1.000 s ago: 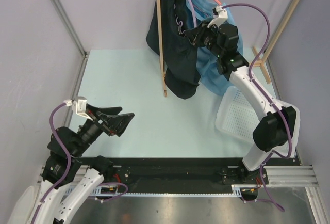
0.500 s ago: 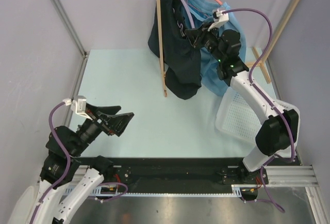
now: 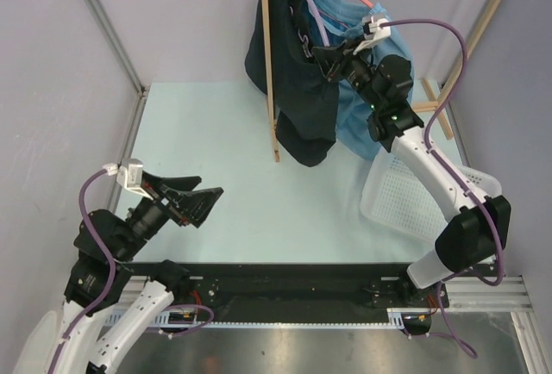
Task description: Remove the shorts from the hanger
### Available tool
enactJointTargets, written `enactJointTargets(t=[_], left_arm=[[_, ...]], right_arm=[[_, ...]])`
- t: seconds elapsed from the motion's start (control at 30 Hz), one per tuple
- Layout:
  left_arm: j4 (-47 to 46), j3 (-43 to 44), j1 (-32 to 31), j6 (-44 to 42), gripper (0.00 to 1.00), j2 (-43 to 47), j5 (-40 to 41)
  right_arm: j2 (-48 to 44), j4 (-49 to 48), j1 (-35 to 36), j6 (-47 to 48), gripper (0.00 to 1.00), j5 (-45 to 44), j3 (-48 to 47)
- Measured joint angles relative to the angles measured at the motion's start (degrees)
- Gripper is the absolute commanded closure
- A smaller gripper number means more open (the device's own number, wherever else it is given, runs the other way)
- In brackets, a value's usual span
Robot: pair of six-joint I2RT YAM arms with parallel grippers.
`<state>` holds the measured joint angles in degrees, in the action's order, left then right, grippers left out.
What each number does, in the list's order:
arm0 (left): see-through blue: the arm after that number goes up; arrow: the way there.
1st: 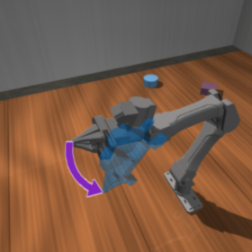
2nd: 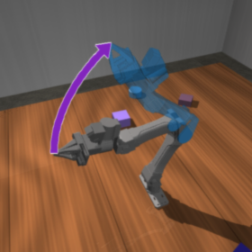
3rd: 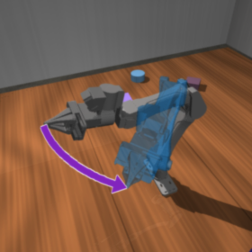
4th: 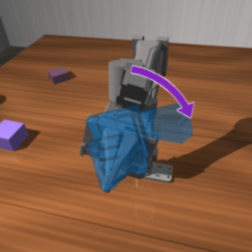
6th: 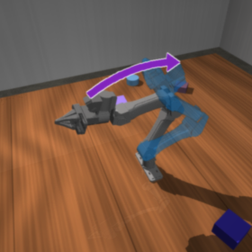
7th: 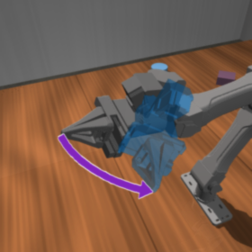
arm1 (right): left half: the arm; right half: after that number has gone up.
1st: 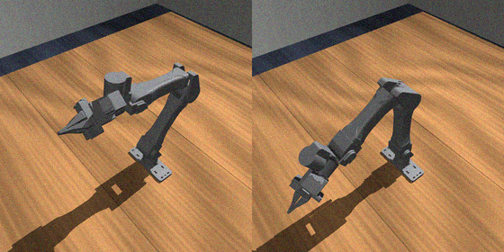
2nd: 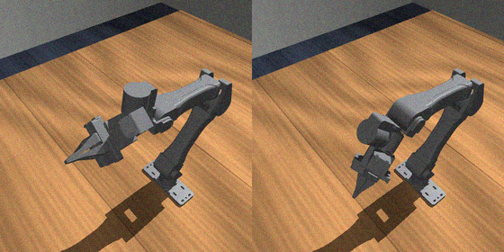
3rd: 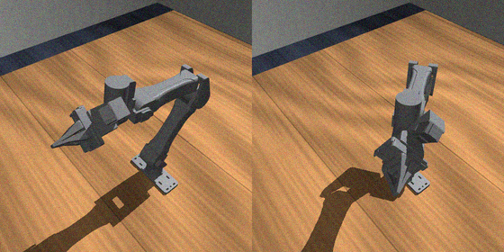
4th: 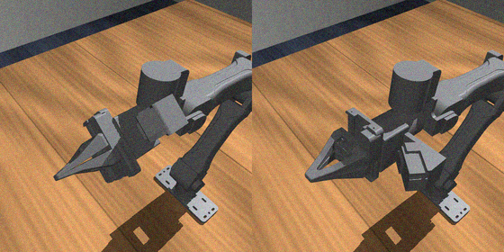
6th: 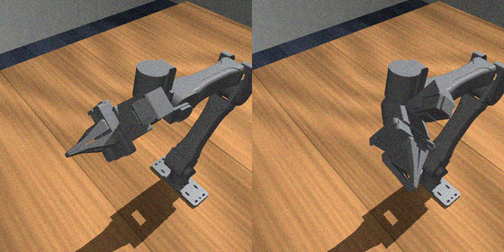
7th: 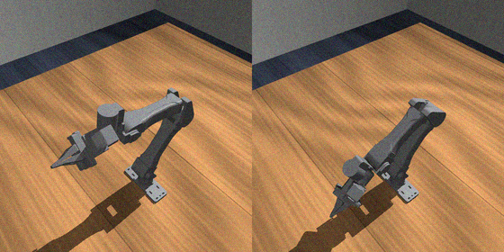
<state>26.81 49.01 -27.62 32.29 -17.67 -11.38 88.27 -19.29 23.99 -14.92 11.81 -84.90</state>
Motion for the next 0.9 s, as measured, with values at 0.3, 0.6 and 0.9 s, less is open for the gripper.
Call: enactJointTargets(t=[0.3, 0.6, 0.9], left_arm=[[0.8, 5.1, 0.0, -2.8, 0.00, -6.6, -0.1], [-1.0, 9.7, 0.0, -5.7, 0.05, -21.7, -7.6], [-7.2, 15.9, -2.1, -4.4, 0.13, -32.1, -16.5]], right_arm=[[-8.6, 11.2, 2.4, 0.4, 1.00, -3.4, 2.4], [-23.5, 35.3, 7.3, -4.3, 1.00, -9.0, 7.9], [-35.0, 50.6, 8.1, -5.6, 1.00, -1.4, 11.5]])
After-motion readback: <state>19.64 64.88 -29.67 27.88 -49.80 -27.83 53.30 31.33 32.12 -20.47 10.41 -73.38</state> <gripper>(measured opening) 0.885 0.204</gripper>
